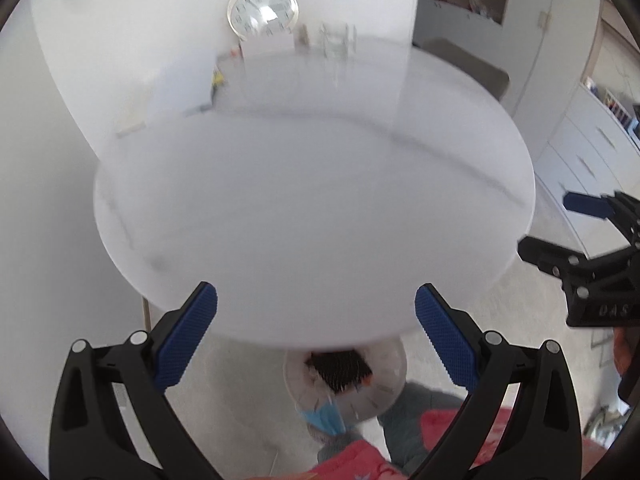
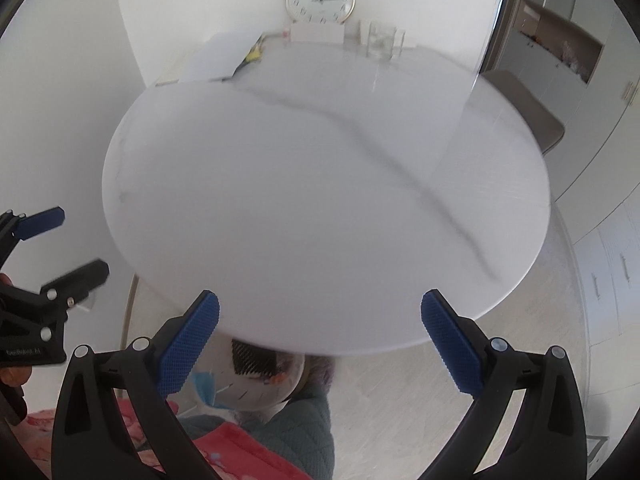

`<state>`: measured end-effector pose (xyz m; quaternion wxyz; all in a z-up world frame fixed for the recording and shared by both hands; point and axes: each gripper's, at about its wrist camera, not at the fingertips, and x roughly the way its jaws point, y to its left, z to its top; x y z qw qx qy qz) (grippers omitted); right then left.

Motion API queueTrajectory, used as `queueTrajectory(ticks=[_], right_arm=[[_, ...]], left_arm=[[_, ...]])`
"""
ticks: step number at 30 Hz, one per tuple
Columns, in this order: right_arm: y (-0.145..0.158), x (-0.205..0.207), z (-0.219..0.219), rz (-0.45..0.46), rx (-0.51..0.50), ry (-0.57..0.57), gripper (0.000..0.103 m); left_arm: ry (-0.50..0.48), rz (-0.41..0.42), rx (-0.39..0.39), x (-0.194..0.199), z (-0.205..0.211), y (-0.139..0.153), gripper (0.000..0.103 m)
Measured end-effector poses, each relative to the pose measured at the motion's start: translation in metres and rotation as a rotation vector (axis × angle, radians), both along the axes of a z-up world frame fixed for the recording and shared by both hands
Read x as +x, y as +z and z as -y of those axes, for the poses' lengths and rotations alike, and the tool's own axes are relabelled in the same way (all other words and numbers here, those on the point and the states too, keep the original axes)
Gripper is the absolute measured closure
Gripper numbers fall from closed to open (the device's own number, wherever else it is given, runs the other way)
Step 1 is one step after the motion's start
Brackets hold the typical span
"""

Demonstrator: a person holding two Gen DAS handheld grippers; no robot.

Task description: Collect trash

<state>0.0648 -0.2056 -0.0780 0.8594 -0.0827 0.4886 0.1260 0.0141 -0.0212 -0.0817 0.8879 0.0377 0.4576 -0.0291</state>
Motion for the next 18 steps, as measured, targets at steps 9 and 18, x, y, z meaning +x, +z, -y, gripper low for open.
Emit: queueTrajectory(ticks=[9,18], right_arm=[[0.097,0.016,0.015,0.239,0.004,-0.015,0.003],[0.191,0.021,0.027,0.435,0.058,-0.053,0.003]], left_arm=[[0.065,0.272,-0.011,0.022,-0.002,0.11,0.008],[0.094,0.372,0.025,0.031,0.009,0.177,0.008]])
